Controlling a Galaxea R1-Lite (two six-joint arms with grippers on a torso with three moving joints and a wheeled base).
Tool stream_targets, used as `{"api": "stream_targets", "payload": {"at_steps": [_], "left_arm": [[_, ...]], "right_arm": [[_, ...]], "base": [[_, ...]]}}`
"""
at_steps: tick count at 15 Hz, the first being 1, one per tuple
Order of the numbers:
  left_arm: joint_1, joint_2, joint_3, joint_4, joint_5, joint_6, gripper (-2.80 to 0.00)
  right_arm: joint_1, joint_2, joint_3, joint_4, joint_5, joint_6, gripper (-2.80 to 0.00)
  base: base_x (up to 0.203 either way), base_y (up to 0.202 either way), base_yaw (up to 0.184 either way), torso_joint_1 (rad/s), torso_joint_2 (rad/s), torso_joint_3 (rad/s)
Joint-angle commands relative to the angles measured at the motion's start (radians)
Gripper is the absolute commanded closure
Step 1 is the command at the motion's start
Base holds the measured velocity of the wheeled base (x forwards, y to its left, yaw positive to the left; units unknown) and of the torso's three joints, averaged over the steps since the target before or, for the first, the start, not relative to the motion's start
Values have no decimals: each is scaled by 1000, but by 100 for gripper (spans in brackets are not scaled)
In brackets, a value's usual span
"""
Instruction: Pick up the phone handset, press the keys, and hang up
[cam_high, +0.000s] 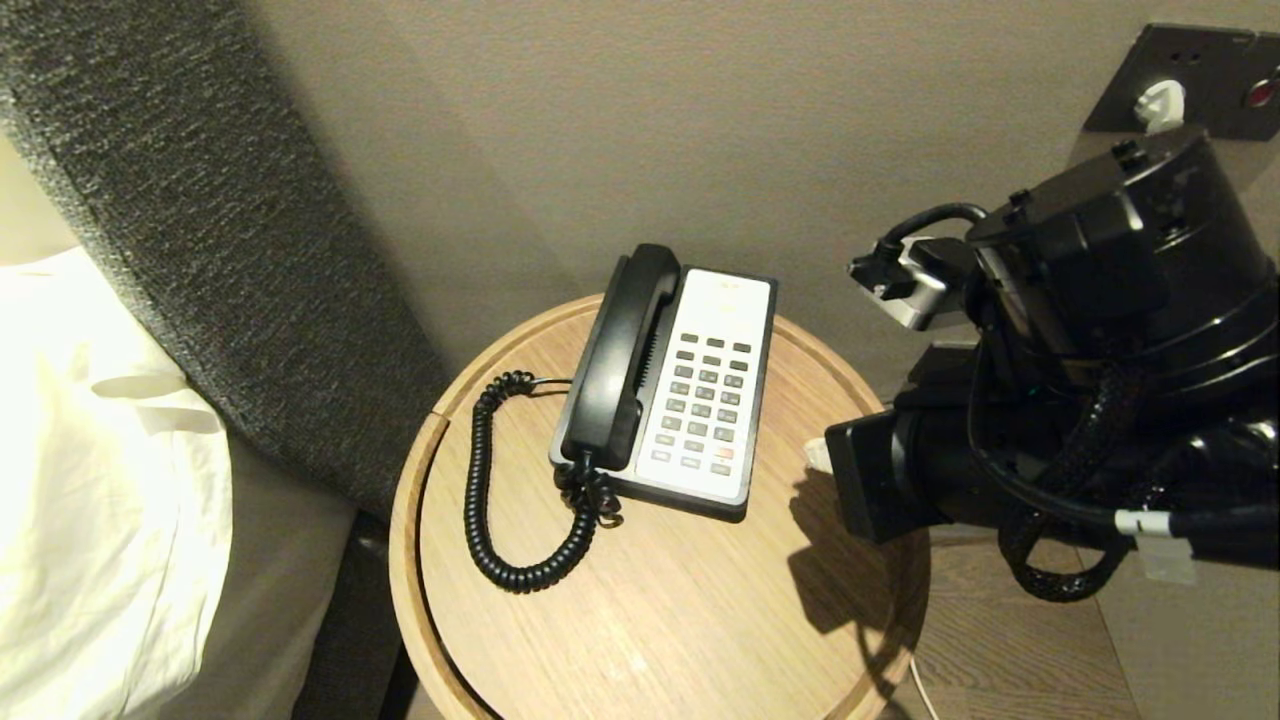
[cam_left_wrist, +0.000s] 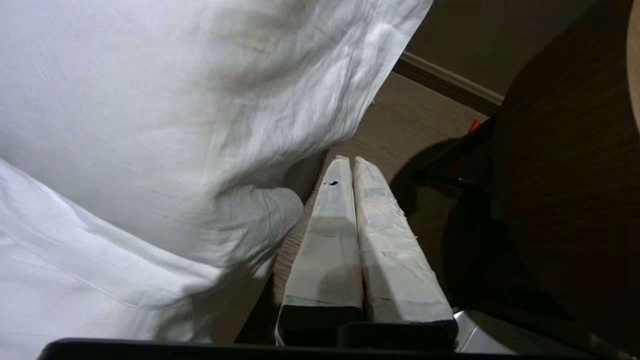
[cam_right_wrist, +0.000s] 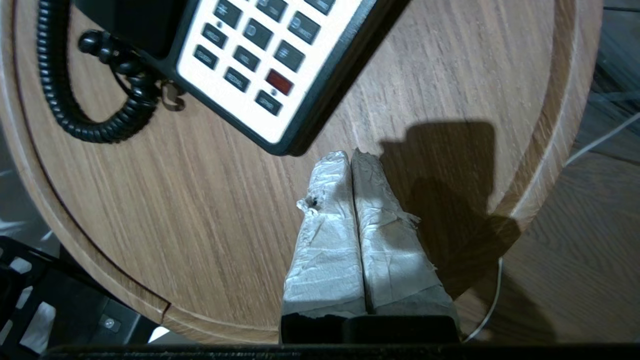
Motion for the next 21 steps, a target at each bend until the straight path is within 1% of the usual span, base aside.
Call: {"api": "stream_targets", "payload": {"at_steps": [1,2,3,4,5,6,7,8,9,10,11,12,14,15,16,17,18,19,20,21], "left_arm": [[19,-80,54,1,-5,27,0],[26,-120,79,-2,-17,56,0],[29,-163,91,-1,-57,84,0],[31,-214,103,-1,-119,118,0],[32,-256,128,-12,-168,179,0],[32,-270,150,-54,-210,228,0],[32,-267,164,-92,-264,249,0],[33,-267,167,-98,-295,253,0],[32,-266,168,-106,-306,259,0],[33,-267,177,-125,-304,250,0],[34,-266,190,-172,-309,255,0],[34,-258,202,-199,-335,256,0],[34,-264,210,-211,-337,229,0],[35,-265,214,-217,-323,227,0],[35,-265,217,-216,-275,238,0],[35,-265,230,-215,-236,276,0],[35,-265,242,-223,-263,326,0],[35,-265,249,-251,-271,338,0],[35,-267,246,-240,-271,336,0],[35,-265,251,-253,-271,332,0]], "right_arm": [[1,-4,12,2,-2,3,0],[1,-7,15,2,-3,5,0],[1,-10,15,2,-3,9,0],[1,-12,14,2,-3,9,0],[1,-17,14,2,-3,9,0],[1,-24,17,2,-3,9,0],[1,-29,24,2,-1,11,0],[1,-35,36,2,-2,17,0],[1,-38,47,2,-2,25,0],[1,-46,59,1,-3,25,0],[1,-56,67,1,-3,25,0],[1,-70,82,1,-3,25,0],[1,-89,86,1,-3,25,0],[1,-106,91,2,-3,25,0],[1,-115,106,2,-3,25,0],[1,-133,118,2,-5,25,0],[1,-152,128,2,-16,25,0],[1,-172,139,2,-27,25,0],[1,-189,146,3,-37,28,0],[1,-203,154,3,-69,45,0]], "base": [[0,0,0,0,0,0],[0,0,0,0,0,0],[0,0,0,0,0,0],[0,0,0,0,0,0],[0,0,0,0,0,0],[0,0,0,0,0,0],[0,0,0,0,0,0],[0,0,0,0,0,0],[0,0,0,0,0,0],[0,0,0,0,0,0],[0,0,0,0,0,0],[0,0,0,0,0,0],[0,0,0,0,0,0],[0,0,0,0,0,0],[0,0,0,0,0,0],[0,0,0,0,0,0],[0,0,0,0,0,0],[0,0,0,0,0,0],[0,0,0,0,0,0],[0,0,0,0,0,0]]}}
